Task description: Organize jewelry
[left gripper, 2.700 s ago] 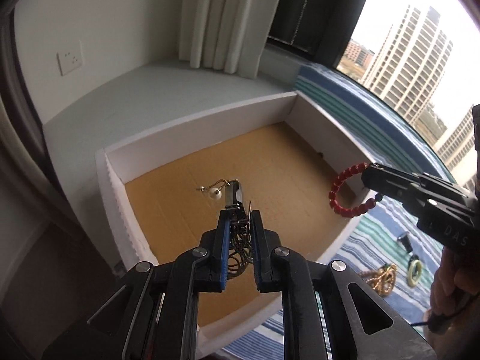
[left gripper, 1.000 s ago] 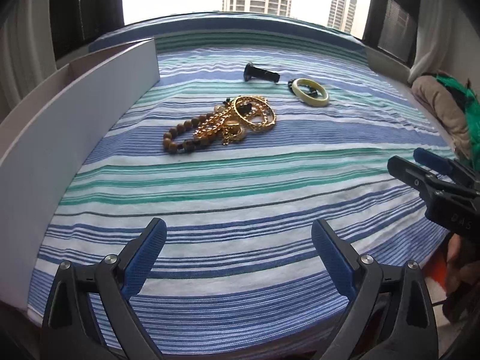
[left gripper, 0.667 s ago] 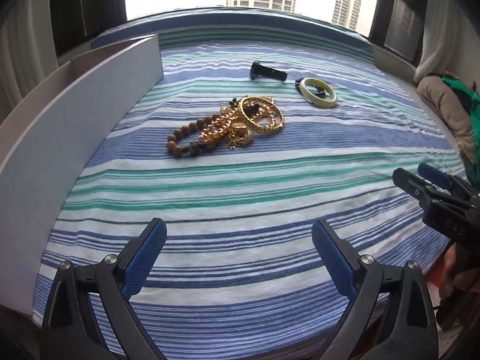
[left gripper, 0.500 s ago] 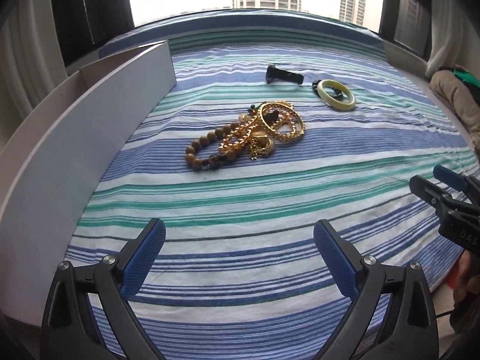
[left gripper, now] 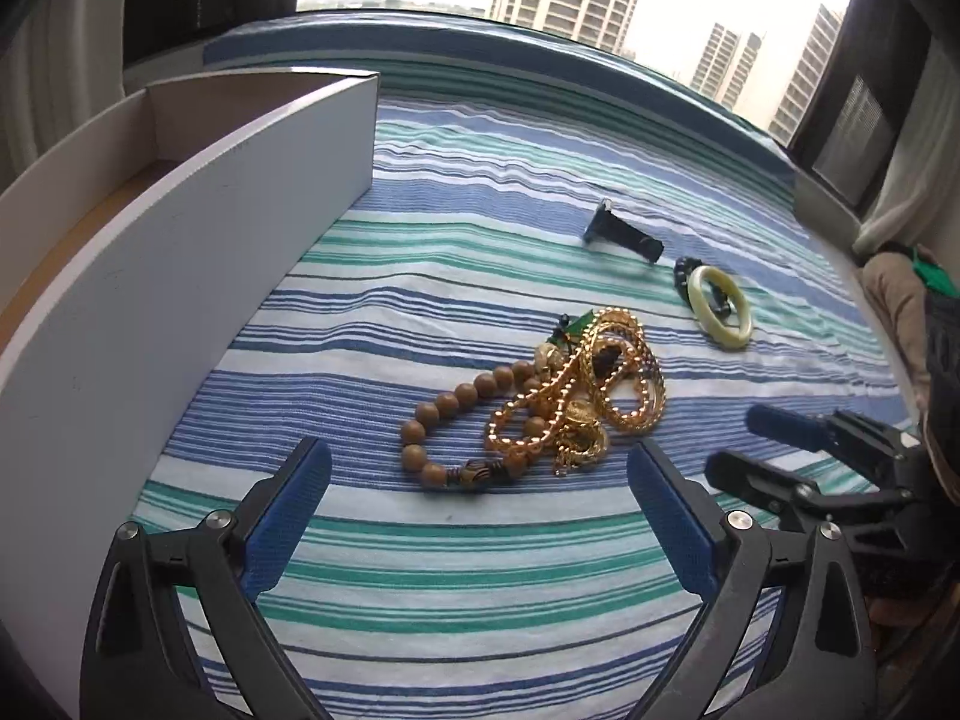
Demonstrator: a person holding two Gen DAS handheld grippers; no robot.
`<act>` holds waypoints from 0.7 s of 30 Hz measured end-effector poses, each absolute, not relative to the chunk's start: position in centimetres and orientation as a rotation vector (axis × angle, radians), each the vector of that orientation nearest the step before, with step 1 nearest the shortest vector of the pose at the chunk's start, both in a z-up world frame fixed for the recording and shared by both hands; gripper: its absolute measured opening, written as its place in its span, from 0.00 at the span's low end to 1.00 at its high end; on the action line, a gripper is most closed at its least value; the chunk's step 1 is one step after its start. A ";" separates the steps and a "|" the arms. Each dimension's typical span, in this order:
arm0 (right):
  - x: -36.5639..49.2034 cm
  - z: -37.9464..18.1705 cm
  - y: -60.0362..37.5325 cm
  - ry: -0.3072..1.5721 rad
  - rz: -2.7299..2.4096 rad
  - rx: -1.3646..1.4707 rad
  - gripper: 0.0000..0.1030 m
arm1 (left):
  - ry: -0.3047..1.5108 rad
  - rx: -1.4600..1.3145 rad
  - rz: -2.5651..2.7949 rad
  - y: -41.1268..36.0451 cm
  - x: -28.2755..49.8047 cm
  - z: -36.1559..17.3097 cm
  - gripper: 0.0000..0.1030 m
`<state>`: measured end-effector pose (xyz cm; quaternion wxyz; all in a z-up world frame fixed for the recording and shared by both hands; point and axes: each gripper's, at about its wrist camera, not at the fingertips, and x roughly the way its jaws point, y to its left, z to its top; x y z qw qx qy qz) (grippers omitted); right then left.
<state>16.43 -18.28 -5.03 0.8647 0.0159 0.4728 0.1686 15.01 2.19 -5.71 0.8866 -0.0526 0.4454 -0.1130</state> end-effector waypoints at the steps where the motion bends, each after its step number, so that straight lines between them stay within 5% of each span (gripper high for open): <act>1: 17.3 -5.3 -17.6 0.995 0.379 0.027 0.58 | 0.933 -0.102 -0.226 2.4 14.7 -6.0 0.96; 3: 19.0 -6.0 -16.3 1.008 0.424 0.020 0.41 | 0.952 -0.089 -0.207 2.8 13.9 -6.6 0.96; 10: 21.8 -8.4 -13.6 1.036 0.488 -0.003 0.35 | 1.030 -0.136 -0.187 4.5 12.2 -8.4 0.96; 17: 21.0 -7.7 -13.9 1.032 0.564 -0.018 0.08 | 1.028 -0.080 -0.198 3.3 12.5 -7.9 0.96; 21: 18.5 -6.3 -16.0 1.021 0.559 0.012 0.07 | 1.019 -0.025 -0.206 2.9 12.7 -7.5 0.96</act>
